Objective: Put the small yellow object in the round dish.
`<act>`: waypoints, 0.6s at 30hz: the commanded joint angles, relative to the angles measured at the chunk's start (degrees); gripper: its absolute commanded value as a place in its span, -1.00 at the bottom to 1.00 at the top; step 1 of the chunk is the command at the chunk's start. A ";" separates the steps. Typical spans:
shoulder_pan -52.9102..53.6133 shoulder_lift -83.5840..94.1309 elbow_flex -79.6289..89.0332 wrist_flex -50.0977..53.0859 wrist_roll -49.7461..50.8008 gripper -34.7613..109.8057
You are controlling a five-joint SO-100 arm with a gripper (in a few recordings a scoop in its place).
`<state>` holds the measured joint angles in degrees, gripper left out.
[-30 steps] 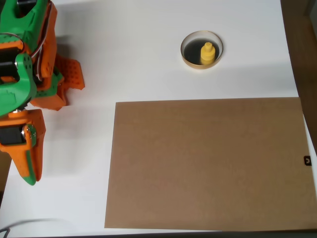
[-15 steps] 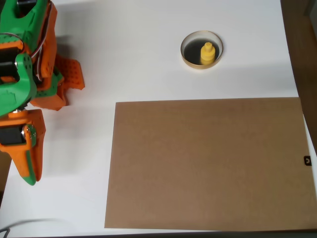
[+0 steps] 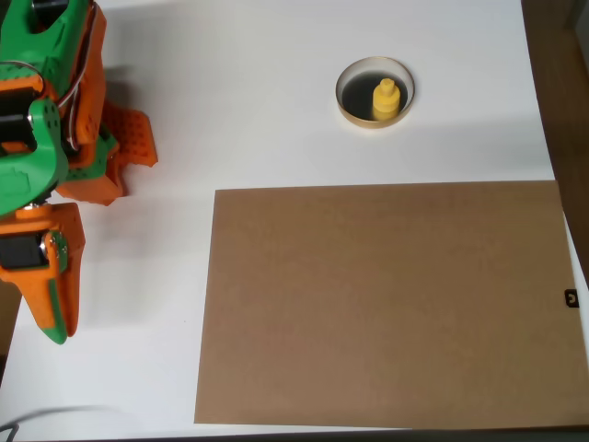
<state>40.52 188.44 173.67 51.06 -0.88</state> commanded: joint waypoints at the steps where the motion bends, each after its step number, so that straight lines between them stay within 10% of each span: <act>1: 0.70 2.20 -0.35 -1.05 -0.35 -0.50; 18: 0.88 2.20 1.32 -6.06 -0.09 -0.52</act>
<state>40.25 188.96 174.73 45.97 -0.79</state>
